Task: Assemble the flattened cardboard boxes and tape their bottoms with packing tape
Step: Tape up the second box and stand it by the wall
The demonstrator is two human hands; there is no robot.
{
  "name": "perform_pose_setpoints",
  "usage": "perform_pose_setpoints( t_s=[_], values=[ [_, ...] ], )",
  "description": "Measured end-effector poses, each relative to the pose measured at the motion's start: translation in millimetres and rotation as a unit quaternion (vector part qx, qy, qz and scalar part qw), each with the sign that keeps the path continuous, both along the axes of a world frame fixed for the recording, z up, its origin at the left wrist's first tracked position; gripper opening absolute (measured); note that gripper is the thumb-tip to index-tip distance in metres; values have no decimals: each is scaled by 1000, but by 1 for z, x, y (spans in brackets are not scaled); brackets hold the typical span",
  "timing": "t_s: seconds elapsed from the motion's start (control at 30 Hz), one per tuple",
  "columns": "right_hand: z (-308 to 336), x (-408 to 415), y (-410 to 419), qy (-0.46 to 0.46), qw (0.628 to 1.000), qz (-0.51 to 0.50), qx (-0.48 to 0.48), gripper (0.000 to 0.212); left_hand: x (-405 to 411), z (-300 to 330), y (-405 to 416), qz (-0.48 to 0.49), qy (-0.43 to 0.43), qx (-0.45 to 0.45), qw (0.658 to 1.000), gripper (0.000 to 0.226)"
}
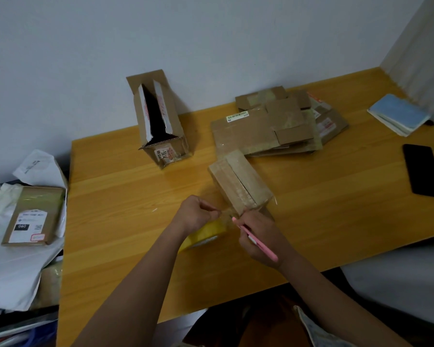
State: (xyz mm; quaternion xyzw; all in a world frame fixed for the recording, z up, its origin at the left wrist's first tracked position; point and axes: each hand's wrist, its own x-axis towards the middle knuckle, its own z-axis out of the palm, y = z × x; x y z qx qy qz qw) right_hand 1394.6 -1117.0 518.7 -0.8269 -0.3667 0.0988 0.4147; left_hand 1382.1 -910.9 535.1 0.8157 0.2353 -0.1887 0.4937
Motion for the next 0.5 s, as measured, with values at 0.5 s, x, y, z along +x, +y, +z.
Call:
perform_pose_setpoints(
  t_s=[0.5],
  values=[
    [9,6,8,42,997,-55,38,12,0,-3,-4,7,-10,22,1000,5]
  ],
)
